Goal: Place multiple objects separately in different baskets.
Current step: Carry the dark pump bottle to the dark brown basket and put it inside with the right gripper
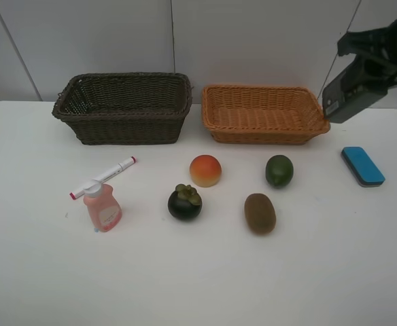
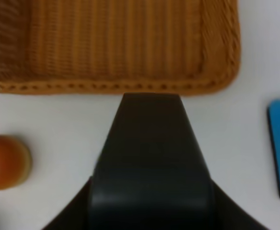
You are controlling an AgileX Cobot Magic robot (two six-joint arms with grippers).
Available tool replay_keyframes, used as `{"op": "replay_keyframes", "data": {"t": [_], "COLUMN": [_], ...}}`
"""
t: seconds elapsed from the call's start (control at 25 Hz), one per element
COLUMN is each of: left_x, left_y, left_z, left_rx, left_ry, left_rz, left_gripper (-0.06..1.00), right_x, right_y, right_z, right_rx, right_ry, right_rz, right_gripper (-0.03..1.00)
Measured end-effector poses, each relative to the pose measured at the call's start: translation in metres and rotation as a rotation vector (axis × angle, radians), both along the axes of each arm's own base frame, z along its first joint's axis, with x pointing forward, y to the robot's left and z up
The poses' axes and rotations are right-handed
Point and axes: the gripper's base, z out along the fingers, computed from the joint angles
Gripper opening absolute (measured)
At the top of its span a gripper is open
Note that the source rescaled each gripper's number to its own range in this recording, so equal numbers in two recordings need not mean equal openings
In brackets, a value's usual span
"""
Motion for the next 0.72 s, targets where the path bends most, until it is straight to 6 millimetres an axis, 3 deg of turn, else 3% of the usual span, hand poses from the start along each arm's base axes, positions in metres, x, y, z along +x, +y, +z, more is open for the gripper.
{"op": "replay_keyframes", "data": {"t": [0.16,0.32,0.56,0.72], "left_x": [0.000,0.000,0.000,0.000], "left_y": [0.000,0.000,0.000,0.000], "left_z": [0.000,0.000,0.000,0.000], "left_rx": [0.000,0.000,0.000,0.000], "left_ry": [0.000,0.000,0.000,0.000], "left_rz": [0.000,0.000,0.000,0.000], "left_gripper": [0.99,0.99,0.99,0.99], "right_x": [0.014,0.031,0.064,0.092], "right_y": [0.035,0.074,0.132,0.159], "right_z": [0.016,0.020,0.006,-0.014], "right_rx": [0.018,0.047,0.078,0.095], "right_ry": [-0.149,-0.243,-0.309,-0.345], "right_rz": [0.122,0.221,0.331,0.358], "right_gripper": [0.01,0.01,0.01,0.01]}}
